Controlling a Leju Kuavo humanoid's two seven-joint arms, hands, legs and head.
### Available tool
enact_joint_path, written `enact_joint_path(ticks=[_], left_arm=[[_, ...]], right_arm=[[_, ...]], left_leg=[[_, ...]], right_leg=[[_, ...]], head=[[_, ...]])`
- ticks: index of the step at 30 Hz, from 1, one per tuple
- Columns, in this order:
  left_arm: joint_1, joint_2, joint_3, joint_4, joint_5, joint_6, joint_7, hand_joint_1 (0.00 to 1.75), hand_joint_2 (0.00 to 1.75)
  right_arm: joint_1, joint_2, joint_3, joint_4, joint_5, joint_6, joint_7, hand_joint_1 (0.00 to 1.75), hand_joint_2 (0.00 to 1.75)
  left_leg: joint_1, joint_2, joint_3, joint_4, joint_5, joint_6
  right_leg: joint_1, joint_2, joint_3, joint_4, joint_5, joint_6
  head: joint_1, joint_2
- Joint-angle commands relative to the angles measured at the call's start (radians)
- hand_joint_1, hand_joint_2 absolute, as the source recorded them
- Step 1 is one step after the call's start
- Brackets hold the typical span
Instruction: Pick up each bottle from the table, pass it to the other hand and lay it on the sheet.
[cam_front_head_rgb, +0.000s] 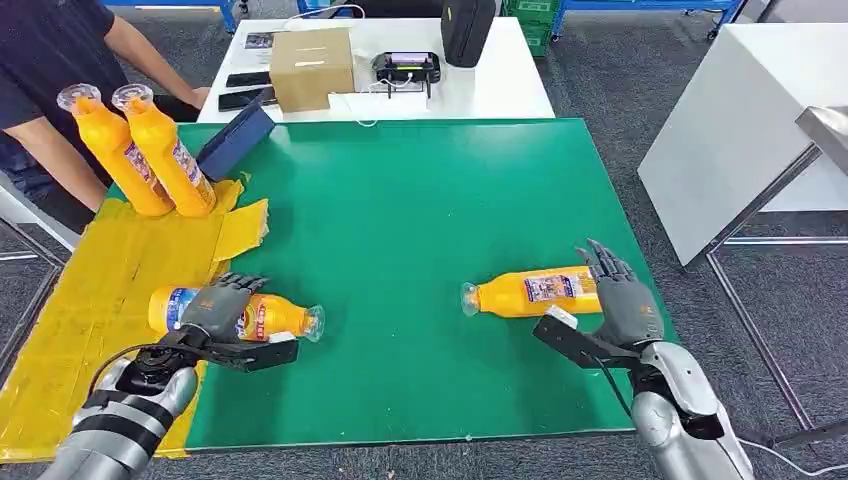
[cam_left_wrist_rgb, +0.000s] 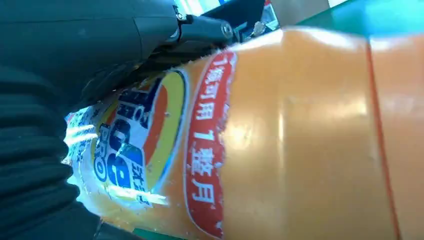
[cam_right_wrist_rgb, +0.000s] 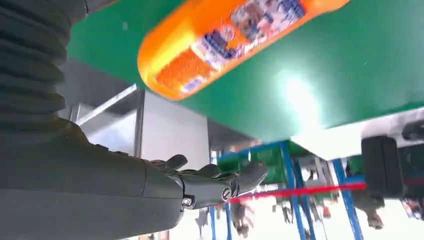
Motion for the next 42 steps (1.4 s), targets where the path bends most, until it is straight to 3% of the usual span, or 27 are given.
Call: enact_joint_path(ticks=[1,10,14,18,27,42], left_arm=[[0.123,0.020,-0.018,-0.183,0.098,0.041,-0.003,0.00,0.00],[0.128,0.013,-0.004,-0.186,0.111,0.055,-0.002,0.00,0.00],[0.234,-0.018,0.055,-0.346,0.142,0.151,-0.034,0.00,0.00],[0.320,-0.099,0.145,-0.519,0.221,0.256,-0.098,0.00,0.00],[0.377,-0.176,0.195,-0.657,0.358,0.275,-0.219,0.00,0.00],[0.403,-0.200,0.201,-0.714,0.372,0.318,-0.246,0.00,0.00]], right_arm=[[-0.039,-0.018,-0.027,0.172,0.079,-0.027,-0.042,0.00,1.75],[-0.039,-0.010,-0.028,0.169,0.082,-0.013,-0.030,0.00,1.75],[0.007,-0.040,-0.045,0.137,0.069,0.073,0.013,0.00,1.75],[0.017,-0.055,-0.053,0.136,0.045,0.118,0.004,0.00,1.75],[-0.037,-0.047,-0.050,0.185,0.138,0.091,0.037,0.00,1.75],[-0.052,-0.035,-0.088,0.212,0.191,0.049,0.049,0.00,1.75]], left_leg=[[0.000,0.001,0.001,-0.001,-0.001,-0.001],[-0.001,0.000,-0.005,0.000,0.000,-0.001],[-0.001,0.000,-0.004,0.000,-0.001,-0.001],[-0.001,-0.001,-0.006,0.001,-0.001,0.000],[-0.003,0.001,-0.010,0.000,-0.001,-0.001],[-0.003,0.001,-0.010,0.000,-0.001,0.000]], right_leg=[[0.000,0.007,0.001,-0.001,0.000,-0.001],[-0.001,0.004,-0.006,0.000,0.000,-0.001],[-0.001,0.006,-0.005,-0.001,0.000,-0.002],[-0.001,0.003,-0.007,0.000,-0.001,-0.001],[-0.002,0.005,-0.011,0.000,0.000,-0.001],[-0.002,0.004,-0.011,0.000,0.000,-0.001]], head=[[0.000,0.000],[0.000,0.000],[0.000,0.000],[0.000,0.000],[0.000,0.000],[0.000,0.000]])
